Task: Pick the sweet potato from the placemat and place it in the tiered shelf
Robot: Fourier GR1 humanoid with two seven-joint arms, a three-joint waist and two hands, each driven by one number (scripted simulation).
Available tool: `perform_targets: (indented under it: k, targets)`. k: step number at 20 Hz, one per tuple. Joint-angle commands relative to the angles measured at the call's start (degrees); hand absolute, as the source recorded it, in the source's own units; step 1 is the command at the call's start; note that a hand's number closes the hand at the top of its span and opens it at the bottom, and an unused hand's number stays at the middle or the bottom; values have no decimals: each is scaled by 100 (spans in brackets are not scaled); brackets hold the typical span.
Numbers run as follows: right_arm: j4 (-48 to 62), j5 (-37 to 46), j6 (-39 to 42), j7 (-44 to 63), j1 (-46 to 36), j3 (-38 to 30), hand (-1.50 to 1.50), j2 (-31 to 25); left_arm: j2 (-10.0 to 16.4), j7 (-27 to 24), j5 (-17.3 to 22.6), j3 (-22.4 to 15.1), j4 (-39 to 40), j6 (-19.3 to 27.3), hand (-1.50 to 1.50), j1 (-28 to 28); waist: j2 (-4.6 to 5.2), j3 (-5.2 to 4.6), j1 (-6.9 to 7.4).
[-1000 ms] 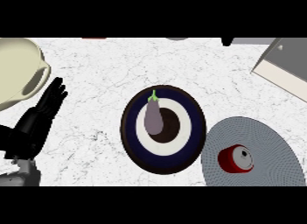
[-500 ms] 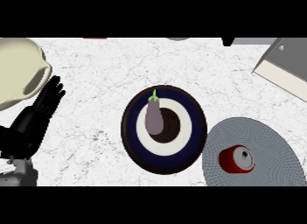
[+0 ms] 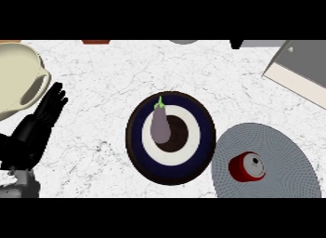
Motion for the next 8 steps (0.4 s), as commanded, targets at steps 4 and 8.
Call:
perform_targets:
  k: [4, 8]
  targets:
    - [-1511, -815, 391, 384, 336, -708, -150, -179, -6, -272, -61, 148, 201, 81, 0, 226, -79, 3, -273]
    - [-2736, -1217, 1240, 369, 607, -835, -150, -247, -69, 65, -31, 56, -65, 118, 0, 198, -84, 7, -283]
